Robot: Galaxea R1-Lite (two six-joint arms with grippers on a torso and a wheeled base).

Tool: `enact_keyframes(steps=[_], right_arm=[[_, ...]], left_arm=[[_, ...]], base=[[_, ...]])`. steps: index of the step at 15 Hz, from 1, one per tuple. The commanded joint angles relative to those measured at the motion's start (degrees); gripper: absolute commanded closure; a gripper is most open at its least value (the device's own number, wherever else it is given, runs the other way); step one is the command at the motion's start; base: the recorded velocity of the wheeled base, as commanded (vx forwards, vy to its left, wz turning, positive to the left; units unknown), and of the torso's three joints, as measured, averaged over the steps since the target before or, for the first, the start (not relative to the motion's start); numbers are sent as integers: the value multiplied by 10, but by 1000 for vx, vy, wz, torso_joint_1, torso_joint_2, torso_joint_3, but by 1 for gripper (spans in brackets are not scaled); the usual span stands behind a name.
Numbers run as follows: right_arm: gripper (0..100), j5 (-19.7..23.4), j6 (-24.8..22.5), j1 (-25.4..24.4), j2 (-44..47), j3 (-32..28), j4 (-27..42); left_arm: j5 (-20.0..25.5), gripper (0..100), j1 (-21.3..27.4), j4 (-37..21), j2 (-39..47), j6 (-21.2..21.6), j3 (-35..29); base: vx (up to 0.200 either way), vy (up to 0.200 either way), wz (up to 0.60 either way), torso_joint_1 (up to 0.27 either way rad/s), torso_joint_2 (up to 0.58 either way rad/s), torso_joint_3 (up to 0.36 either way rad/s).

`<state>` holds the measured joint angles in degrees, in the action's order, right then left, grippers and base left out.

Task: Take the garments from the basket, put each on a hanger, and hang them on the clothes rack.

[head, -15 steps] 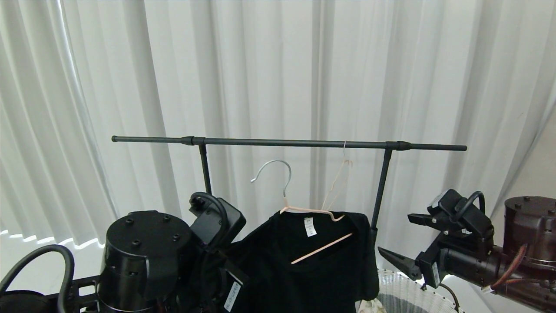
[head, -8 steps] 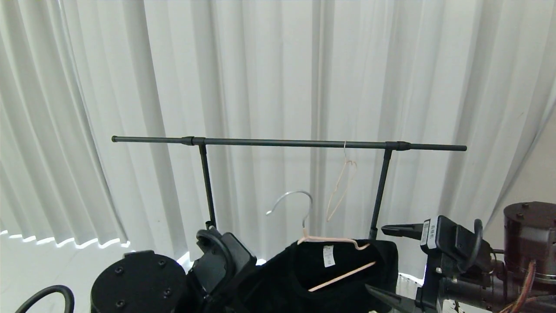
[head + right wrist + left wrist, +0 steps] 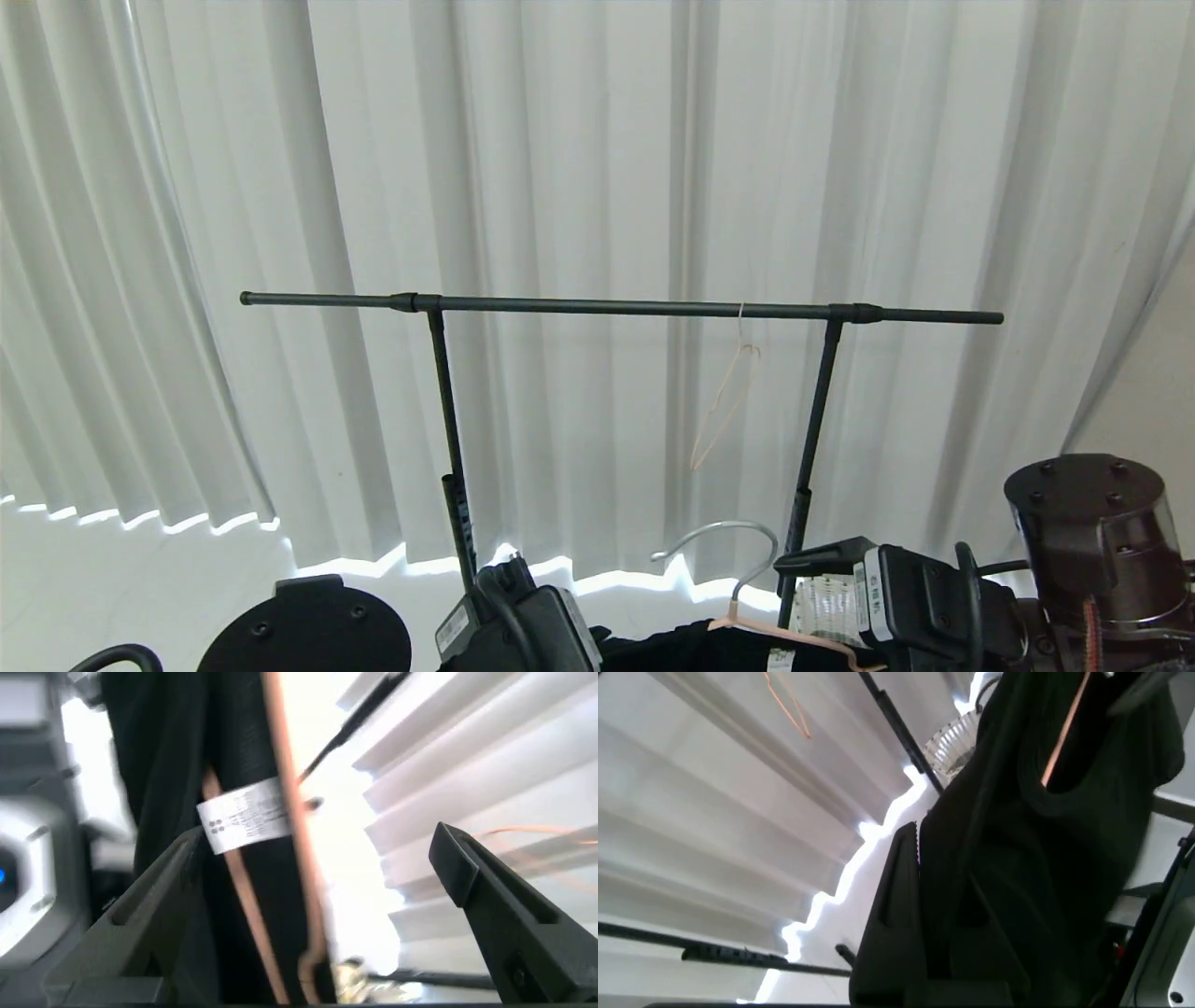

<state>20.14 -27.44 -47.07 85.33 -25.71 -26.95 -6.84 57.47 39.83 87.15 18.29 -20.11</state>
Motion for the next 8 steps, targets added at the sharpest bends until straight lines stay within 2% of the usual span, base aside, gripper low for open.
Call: enact_keyframes(steps=[1,6,7,8], right_arm=[[0,1,0,-1,4,-5,9],[0,0,3,-5,11,-9,14],[100,-1,3,-6,11,-9,14],[100,-1,3,-6,12,-9,14]], left_arm=[[1,100,4,3,-1,0,-7],[0,100,10,17,1,0,-9],[0,100,10,17,1,0,-9],[0,100,10,17,1,0,-9]], base=[[0,0,0,0,0,0],[0,0,0,0,0,0],[0,0,0,0,0,0],[0,0,0,0,0,0]])
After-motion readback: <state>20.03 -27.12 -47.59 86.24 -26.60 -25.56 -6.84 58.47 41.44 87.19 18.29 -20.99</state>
